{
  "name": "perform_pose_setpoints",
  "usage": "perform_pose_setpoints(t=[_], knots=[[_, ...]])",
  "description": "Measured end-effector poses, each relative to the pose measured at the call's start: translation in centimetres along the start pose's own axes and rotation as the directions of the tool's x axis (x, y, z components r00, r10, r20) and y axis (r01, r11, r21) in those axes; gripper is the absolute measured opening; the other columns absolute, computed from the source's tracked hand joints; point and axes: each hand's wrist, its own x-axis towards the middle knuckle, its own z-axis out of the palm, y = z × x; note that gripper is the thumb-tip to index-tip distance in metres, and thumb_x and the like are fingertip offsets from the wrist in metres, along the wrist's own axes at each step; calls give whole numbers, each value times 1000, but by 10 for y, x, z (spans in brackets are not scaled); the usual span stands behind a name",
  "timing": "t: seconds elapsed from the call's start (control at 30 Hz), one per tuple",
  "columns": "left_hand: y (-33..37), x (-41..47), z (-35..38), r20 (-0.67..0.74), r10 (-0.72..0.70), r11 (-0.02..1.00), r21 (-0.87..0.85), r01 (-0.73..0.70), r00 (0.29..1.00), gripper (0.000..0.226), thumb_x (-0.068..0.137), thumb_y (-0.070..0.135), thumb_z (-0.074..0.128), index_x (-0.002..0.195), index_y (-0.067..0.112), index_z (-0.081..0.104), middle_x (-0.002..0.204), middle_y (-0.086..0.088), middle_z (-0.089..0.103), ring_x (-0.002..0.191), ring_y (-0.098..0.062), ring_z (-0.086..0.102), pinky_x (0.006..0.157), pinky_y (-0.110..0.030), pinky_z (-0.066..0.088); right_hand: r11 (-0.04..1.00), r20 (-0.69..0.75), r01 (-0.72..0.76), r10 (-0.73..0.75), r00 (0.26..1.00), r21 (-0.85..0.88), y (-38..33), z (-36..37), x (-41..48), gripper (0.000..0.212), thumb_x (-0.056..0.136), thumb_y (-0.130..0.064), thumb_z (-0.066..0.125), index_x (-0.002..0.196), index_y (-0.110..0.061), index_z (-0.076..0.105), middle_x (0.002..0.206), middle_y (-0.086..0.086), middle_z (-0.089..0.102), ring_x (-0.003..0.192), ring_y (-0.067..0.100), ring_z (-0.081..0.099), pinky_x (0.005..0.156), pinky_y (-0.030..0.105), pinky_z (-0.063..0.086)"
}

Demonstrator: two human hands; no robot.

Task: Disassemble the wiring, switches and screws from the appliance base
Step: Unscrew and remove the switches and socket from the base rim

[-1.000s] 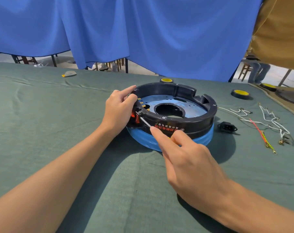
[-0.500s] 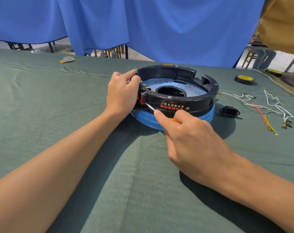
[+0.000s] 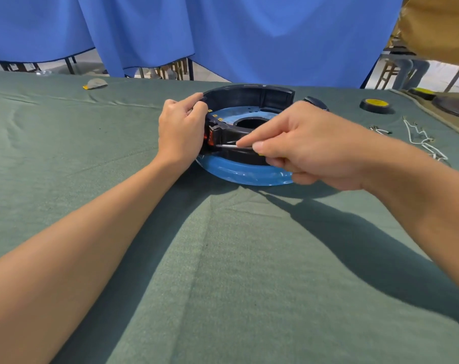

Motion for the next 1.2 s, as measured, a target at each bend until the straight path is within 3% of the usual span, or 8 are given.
perform_pose_setpoints(t=[0.1, 0.23, 0.4, 0.5, 0.63, 0.8, 0.93, 1.2], knots=[[-1, 0, 0, 9, -13, 1000, -27, 13, 1000, 14, 88, 17, 41, 81, 21, 52, 79, -14, 56, 94, -24, 49, 77, -28, 40, 957, 78, -107, 89, 993, 271, 12, -2, -2, 25, 100, -6, 49, 111, -13, 71, 60, 4, 41, 39, 7, 20, 36, 16, 19], [1, -1, -3, 20, -17, 999, -28, 18, 1000, 14, 86, 18, 41, 78, 23, 51, 82, -25, 58, 88, -27, 52, 75, -34, 40, 956, 43, -81, 72, 996, 283, 17, 6, -6, 26, 100, -9, 50, 112, -18, 71, 59, 1, 42, 38, 6, 23, 36, 16, 21], [-1, 1, -7, 50, -19, 998, -52, 22, 999, 26, 86, 19, 44, 68, 35, 52, 82, -19, 62, 85, -24, 53, 75, -31, 42, 877, -128, 204, -284, 950, -435, 17, 28, -15, 28, 96, -11, 47, 105, -13, 73, 51, -1, 55, 48, 11, 45, 44, 20, 34], [-1, 0, -8, 64, -9, 995, -101, 16, 998, 24, 84, 19, 44, 68, 35, 54, 70, -6, 50, 67, -11, 41, 59, -21, 34, 817, -146, 218, -344, 928, -534, 19, 36, -13, 26, 92, -10, 45, 102, -3, 68, 64, 3, 63, 58, 18, 49, 58, 33, 44], [1, 1, -13, 88, -41, 981, -188, 57, 995, 45, 82, 22, 47, 59, 57, 63, 75, 2, 59, 70, -8, 50, 74, -30, 46, 981, -144, 185, -192, 971, -58, 30, 32, -8, 32, 99, -13, 50, 119, -30, 68, 50, -7, 45, 39, 6, 36, 43, 12, 29], [-2, 2, -16, 105, -88, 968, -224, 110, 991, 37, 78, 27, 50, 72, 57, 70, 71, 11, 65, 72, -6, 57, 81, -39, 52, 817, 6, 35, -47, 999, 576, 36, 45, -3, 30, 101, -10, 48, 122, -18, 68, 63, 1, 44, 38, 3, 22, 37, 17, 20], [-6, 6, -16, 116, -131, 949, -271, 159, 985, 40, 75, 29, 56, 111, 27, 73, 100, 12, 73, 99, -9, 67, 97, -38, 52, 770, 67, 0, -55, 996, 638, 36, 41, -1, 29, 101, -10, 47, 119, -18, 69, 64, 0, 45, 39, 4, 19, 38, 17, 15], [-13, 9, -20, 136, -76, 967, -233, 107, 988, 40, 79, 34, 56, 113, 23, 72, 104, 6, 73, 104, -13, 66, 100, -43, 49, 580, -90, 149, -129, 988, 801, 44, 34, -2, 30, 97, -10, 48, 114, -17, 72, 61, 2, 47, 39, 7, 20, 42, 22, 14]])
